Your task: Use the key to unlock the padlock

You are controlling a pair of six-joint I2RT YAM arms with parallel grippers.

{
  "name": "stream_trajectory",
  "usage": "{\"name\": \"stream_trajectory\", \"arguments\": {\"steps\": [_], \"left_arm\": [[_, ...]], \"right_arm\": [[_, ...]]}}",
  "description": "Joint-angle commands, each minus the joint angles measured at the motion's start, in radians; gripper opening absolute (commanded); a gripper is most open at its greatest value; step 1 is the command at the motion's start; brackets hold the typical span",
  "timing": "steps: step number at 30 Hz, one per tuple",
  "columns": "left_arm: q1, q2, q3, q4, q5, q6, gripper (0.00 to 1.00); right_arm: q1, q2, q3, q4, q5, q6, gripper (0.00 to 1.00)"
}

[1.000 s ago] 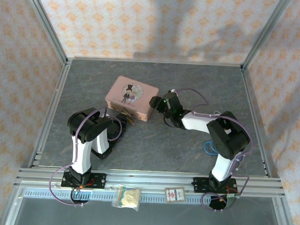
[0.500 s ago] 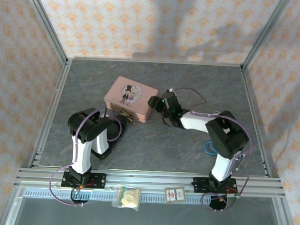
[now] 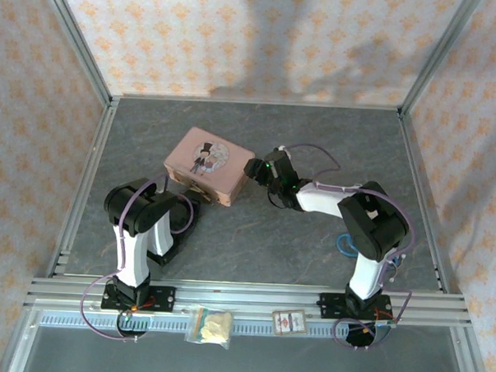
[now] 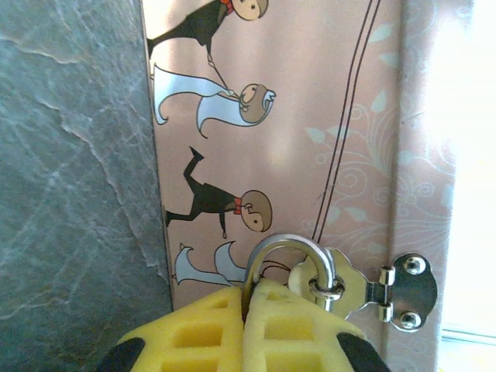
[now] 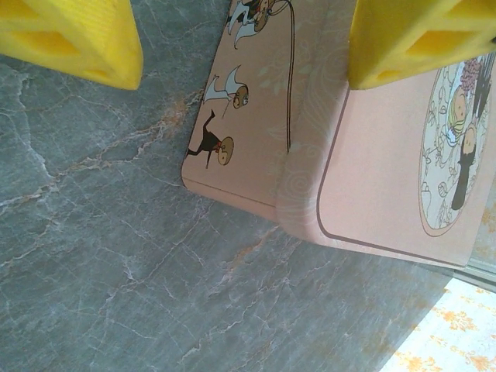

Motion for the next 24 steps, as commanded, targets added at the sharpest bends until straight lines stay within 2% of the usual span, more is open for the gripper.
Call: {"name": "stream_trajectory", "arguments": {"steps": [1, 5, 8, 9, 13, 18, 24], "left_arm": [[0.002, 0.007, 0.01, 0.054, 0.049, 0.034, 0.0], [-0.027, -0.056, 0.048, -0.08, 0.077, 0.105, 0.0], [-0.045, -0.106, 0.048, -0.128, 0.069, 0.13, 0.0], [-0.047, -0.115, 0.047, -0.14, 0.067, 0.135, 0.0], [-0.048, -0.133, 0.035, -0.172, 0.062, 0.149, 0.0], [-0.044, -0.149, 0.016, -0.209, 0.048, 0.139, 0.0], [-0.022, -0.224, 0.0, -0.284, 0.035, 0.143, 0.0]], "right_arm": [[0.002, -0.034, 0.02, -0.027, 0.024, -0.064, 0.73], [0.001, -0.09, 0.008, -0.022, 0.03, -0.121, 0.84], [0.001, -0.08, 0.014, 0.015, -0.045, -0.117, 0.98], [0.001, -0.063, 0.019, 0.029, -0.075, -0.108, 1.0], [0.003, 0.011, 0.05, 0.047, -0.114, -0.054, 1.0], [0.008, 0.081, 0.096, 0.007, -0.094, -0.014, 0.99], [0.007, 0.102, 0.074, -0.05, -0.018, 0.031, 0.83]]}}
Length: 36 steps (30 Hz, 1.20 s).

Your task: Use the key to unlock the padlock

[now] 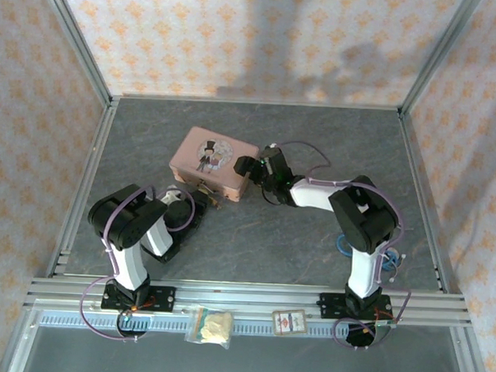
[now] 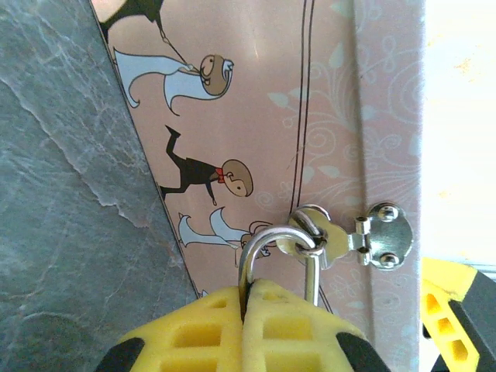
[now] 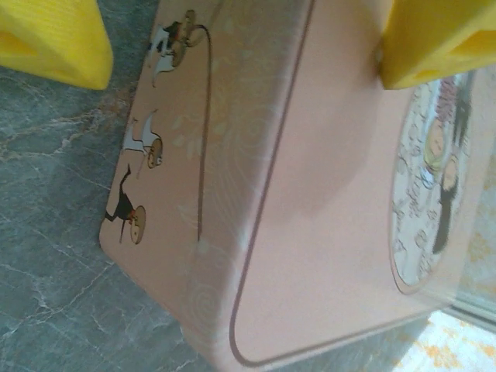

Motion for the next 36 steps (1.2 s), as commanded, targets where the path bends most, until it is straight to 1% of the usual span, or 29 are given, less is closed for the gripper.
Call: {"name": "stream_trajectory", "arguments": {"steps": [1, 6, 10, 13, 16, 19, 20, 21, 27, 30, 33, 36], "left_arm": [[0.016, -0.061, -0.009, -0.064, -0.03, 0.03, 0.0], [0.027, -0.133, 0.008, -0.182, -0.059, 0.046, 0.0], [0.044, -0.122, 0.019, -0.18, -0.071, 0.049, 0.0], [0.049, -0.073, 0.04, -0.149, -0.078, 0.026, 0.0], [0.049, -0.012, 0.057, -0.082, -0.093, -0.027, 0.0], [0.042, 0.048, 0.061, 0.001, -0.146, -0.113, 0.0], [0.034, 0.065, 0.061, 0.059, -0.17, -0.123, 0.0], [0.029, 0.073, 0.067, 0.081, -0.186, -0.133, 0.0], [0.026, 0.055, 0.071, 0.099, -0.238, -0.148, 0.0], [0.039, 0.028, 0.071, 0.061, -0.225, -0.136, 0.0], [0.044, 0.022, 0.056, 0.059, -0.228, -0.146, 0.0], [0.057, 0.017, 0.055, 0.062, -0.196, -0.135, 0.0]], "right_arm": [[0.002, 0.009, -0.015, -0.068, 0.084, 0.041, 0.82], [0.0, -0.006, -0.049, -0.055, 0.122, 0.068, 0.76], [-0.002, -0.007, -0.048, -0.055, 0.122, 0.069, 0.74], [-0.002, -0.01, -0.051, -0.046, 0.117, 0.071, 0.72], [-0.002, -0.01, -0.053, -0.046, 0.12, 0.074, 0.72], [-0.002, -0.013, -0.063, -0.032, 0.123, 0.084, 0.7], [-0.002, -0.014, -0.065, -0.027, 0.123, 0.087, 0.7], [-0.002, -0.014, -0.064, -0.025, 0.121, 0.088, 0.7], [-0.004, -0.012, -0.061, -0.032, 0.123, 0.085, 0.69], [-0.005, -0.011, -0.062, -0.03, 0.126, 0.088, 0.69], [-0.008, -0.007, -0.061, -0.031, 0.127, 0.088, 0.69], [-0.012, -0.006, -0.055, -0.035, 0.125, 0.083, 0.69]]}}
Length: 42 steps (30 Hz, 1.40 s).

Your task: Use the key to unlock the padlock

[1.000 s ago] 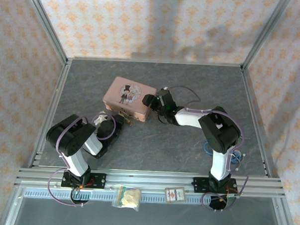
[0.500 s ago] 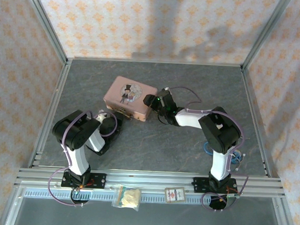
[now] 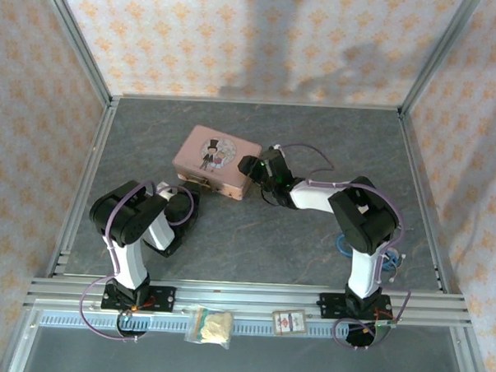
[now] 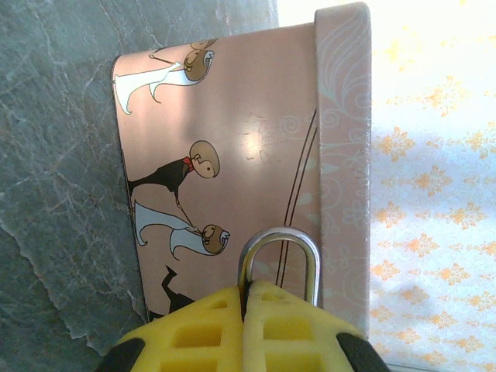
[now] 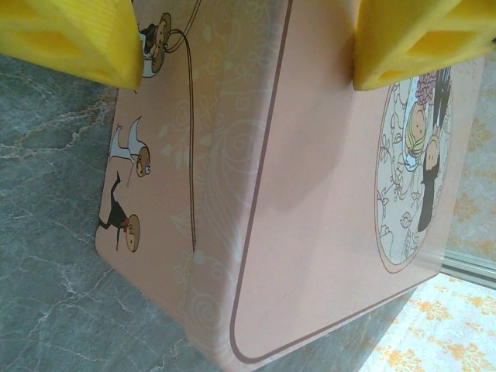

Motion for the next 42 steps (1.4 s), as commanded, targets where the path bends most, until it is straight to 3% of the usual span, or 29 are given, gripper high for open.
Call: {"name": "stream_trajectory", "arguments": {"steps": [1, 4, 9, 16, 19, 23, 29, 38, 40, 42], "left_arm": [[0.022, -0.031, -0.014, 0.03, 0.001, -0.011, 0.0], [0.032, -0.066, -0.033, 0.003, 0.04, 0.024, 0.0], [0.047, -0.215, -0.084, -0.191, 0.132, 0.106, 0.0], [0.029, -0.526, -0.015, -0.731, 0.247, 0.31, 0.0], [0.006, -0.637, 0.026, -0.94, 0.244, 0.392, 0.0], [-0.051, -0.715, 0.068, -1.145, 0.233, 0.453, 0.0], [-0.161, -0.689, 0.075, -1.255, 0.226, 0.464, 0.0], [-0.232, -0.569, 0.127, -1.231, 0.204, 0.495, 0.0], [-0.237, -0.55, 0.141, -1.219, 0.2, 0.492, 0.07], [-0.238, -0.548, 0.142, -1.208, 0.191, 0.487, 0.21]], "right_arm": [[-0.021, 0.001, -0.021, -0.091, 0.059, -0.002, 0.69], [-0.031, -0.004, -0.012, -0.077, 0.035, -0.018, 0.69], [-0.041, -0.053, 0.02, -0.1, 0.053, -0.102, 0.79], [-0.049, -0.179, 0.03, -0.148, 0.076, -0.268, 0.89], [-0.05, -0.228, 0.02, -0.216, 0.139, -0.323, 1.0], [-0.058, -0.284, -0.023, -0.293, 0.27, -0.37, 1.0], [-0.069, -0.368, -0.097, -0.331, 0.423, -0.394, 1.0], [-0.081, -0.409, -0.126, -0.34, 0.507, -0.413, 1.0], [-0.084, -0.411, -0.132, -0.337, 0.513, -0.411, 1.0], [-0.09, -0.414, -0.139, -0.333, 0.514, -0.415, 1.0]]}}
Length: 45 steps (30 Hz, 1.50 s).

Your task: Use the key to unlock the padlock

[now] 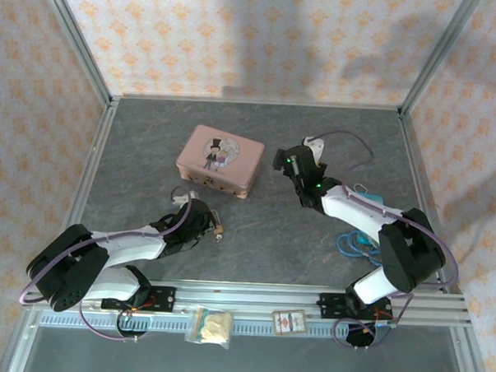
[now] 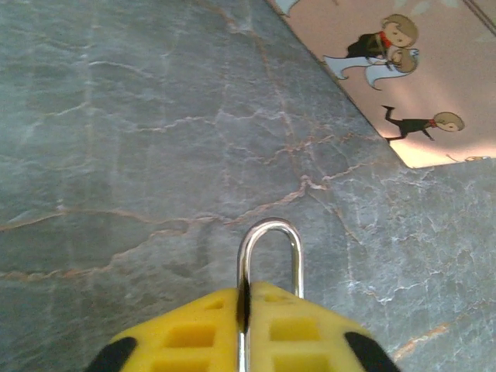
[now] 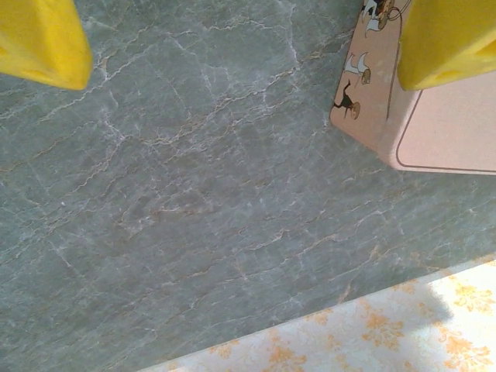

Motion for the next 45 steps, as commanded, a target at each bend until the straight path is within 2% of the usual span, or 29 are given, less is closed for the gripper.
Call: {"name": "stream_trajectory", "arguments": {"steps": [1, 4, 7, 9, 11, 12, 15, 17, 19, 23, 28, 30, 32, 37, 41, 44, 45], "left_arm": [[-0.006, -0.002, 0.031, -0.002, -0.042, 0.013, 0.31], [-0.005, -0.042, 0.051, -0.058, -0.114, 0.015, 0.54], [0.014, -0.112, 0.072, -0.109, -0.204, 0.047, 0.68], [0.056, -0.157, 0.082, -0.115, -0.239, 0.089, 0.73], [0.128, -0.195, 0.092, -0.101, -0.238, 0.15, 0.74], [0.175, -0.212, 0.101, -0.093, -0.24, 0.181, 0.78], [0.295, -0.237, 0.136, -0.053, -0.286, 0.307, 0.83], [0.338, -0.236, 0.16, -0.021, -0.383, 0.394, 0.94], [0.378, -0.225, 0.168, 0.044, -0.464, 0.51, 0.99], [0.441, -0.182, 0.113, 0.247, -0.568, 0.668, 0.99], [0.514, -0.091, 0.035, 0.401, -0.617, 0.735, 0.99], [0.518, -0.071, -0.005, 0.494, -0.623, 0.785, 0.99], [0.522, -0.05, -0.068, 0.634, -0.602, 0.836, 0.99], [0.535, 0.04, -0.2, 1.006, -0.526, 0.905, 0.99], [0.558, 0.091, -0.18, 1.044, -0.435, 0.942, 0.99], [0.6, 0.202, -0.203, 1.231, -0.337, 0.95, 0.99], [0.602, 0.185, -0.188, 1.152, -0.301, 0.942, 0.99]], "right_arm": [[-0.016, -0.03, -0.031, -0.009, 0.059, -0.019, 1.0], [-0.052, -0.047, -0.053, -0.001, 0.054, -0.032, 1.0], [-0.112, -0.08, -0.096, 0.018, 0.059, -0.063, 1.0], [-0.158, -0.104, -0.131, 0.04, 0.077, -0.105, 1.0], [-0.208, -0.12, -0.162, 0.061, 0.105, -0.151, 1.0], [-0.242, -0.13, -0.18, 0.083, 0.107, -0.174, 1.0], [-0.346, -0.141, -0.245, 0.171, 0.05, -0.232, 1.0], [-0.398, -0.144, -0.301, 0.261, 0.012, -0.261, 1.0], [-0.426, -0.141, -0.362, 0.371, -0.005, -0.295, 1.0], [-0.442, -0.126, -0.452, 0.58, -0.004, -0.331, 1.0], [-0.454, -0.06, -0.504, 0.782, 0.018, -0.38, 1.0], [-0.455, -0.026, -0.526, 0.875, 0.038, -0.4, 1.0], [-0.463, 0.006, -0.556, 0.96, 0.034, -0.401, 1.0], [-0.472, -0.006, -0.602, 1.025, 0.005, -0.4, 1.0], [-0.478, -0.009, -0.609, 1.034, -0.011, -0.398, 1.0], [-0.48, -0.017, -0.648, 1.096, -0.028, -0.402, 1.0], [-0.484, -0.015, -0.661, 1.116, -0.042, -0.403, 1.0]]}}
